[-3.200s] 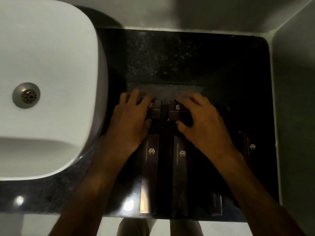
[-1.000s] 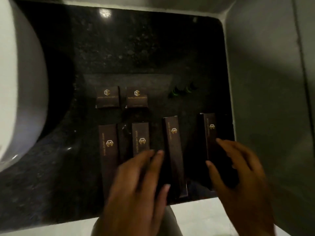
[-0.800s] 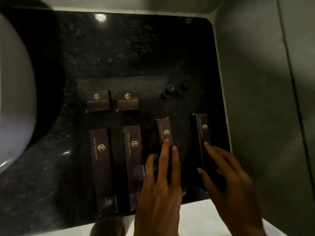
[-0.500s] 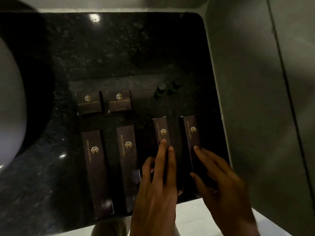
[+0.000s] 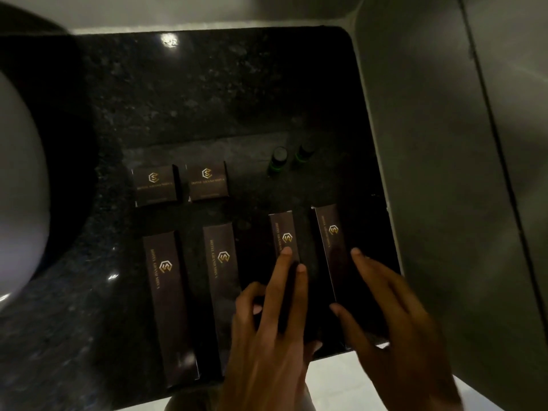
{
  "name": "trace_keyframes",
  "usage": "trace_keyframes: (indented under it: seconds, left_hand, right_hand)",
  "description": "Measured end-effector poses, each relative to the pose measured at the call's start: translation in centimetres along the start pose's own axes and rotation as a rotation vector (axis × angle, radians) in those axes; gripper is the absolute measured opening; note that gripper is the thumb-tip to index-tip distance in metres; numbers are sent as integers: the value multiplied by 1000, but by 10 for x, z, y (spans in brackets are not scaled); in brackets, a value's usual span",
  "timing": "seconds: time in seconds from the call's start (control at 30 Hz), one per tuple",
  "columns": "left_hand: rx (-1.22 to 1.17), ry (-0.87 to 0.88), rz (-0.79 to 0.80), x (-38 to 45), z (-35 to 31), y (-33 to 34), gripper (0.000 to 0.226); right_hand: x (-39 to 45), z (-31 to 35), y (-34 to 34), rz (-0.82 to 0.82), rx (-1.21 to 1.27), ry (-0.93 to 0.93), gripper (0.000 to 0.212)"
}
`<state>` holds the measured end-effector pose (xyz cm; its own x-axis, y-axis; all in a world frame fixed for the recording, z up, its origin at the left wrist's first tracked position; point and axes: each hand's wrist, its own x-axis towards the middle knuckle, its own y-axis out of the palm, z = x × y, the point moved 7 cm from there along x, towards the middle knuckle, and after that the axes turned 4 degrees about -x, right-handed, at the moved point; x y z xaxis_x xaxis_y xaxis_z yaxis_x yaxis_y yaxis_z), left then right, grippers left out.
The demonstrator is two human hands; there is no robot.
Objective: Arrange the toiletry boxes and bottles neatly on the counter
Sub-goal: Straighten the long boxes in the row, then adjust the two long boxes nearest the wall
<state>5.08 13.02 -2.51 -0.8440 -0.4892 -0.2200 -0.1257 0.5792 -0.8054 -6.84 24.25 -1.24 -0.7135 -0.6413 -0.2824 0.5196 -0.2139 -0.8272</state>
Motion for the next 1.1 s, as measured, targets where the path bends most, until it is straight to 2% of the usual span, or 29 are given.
trace_keyframes:
  seconds: [0.07, 0.17, 0.27, 0.37, 0.47, 0.63, 0.7, 1.1]
  left_hand:
    - [-21, 39, -109, 0, -3, -19, 83]
    - [-118, 4, -313, 13, 3, -55, 59]
    - [-236, -119, -403, 56, 23, -77, 57]
    - [-286, -199, -366, 109, 39, -83, 67]
    - [-289, -233, -278, 146, 46, -74, 73]
    - [-264, -217, -252, 164, 44, -65, 44]
    - [-250, -209, -250, 163, 46, -64, 40]
    - [-281, -175, -208, 160, 44, -51, 41]
  right_hand:
    - [8, 10, -21, -88, -14, 25, 74]
    - [42, 28, -47, -210, 25, -32, 60]
    - [102, 37, -50, -215, 114, -92, 51]
    - [160, 42, -26, -111, 133, -105, 59]
    - [188, 50, -4, -94, 113, -154, 59]
    - [190, 55, -5, -209, 118, -198, 32]
    - [183, 51, -8, -237, 118, -210, 28]
    - [174, 44, 0, -235, 65, -179, 33]
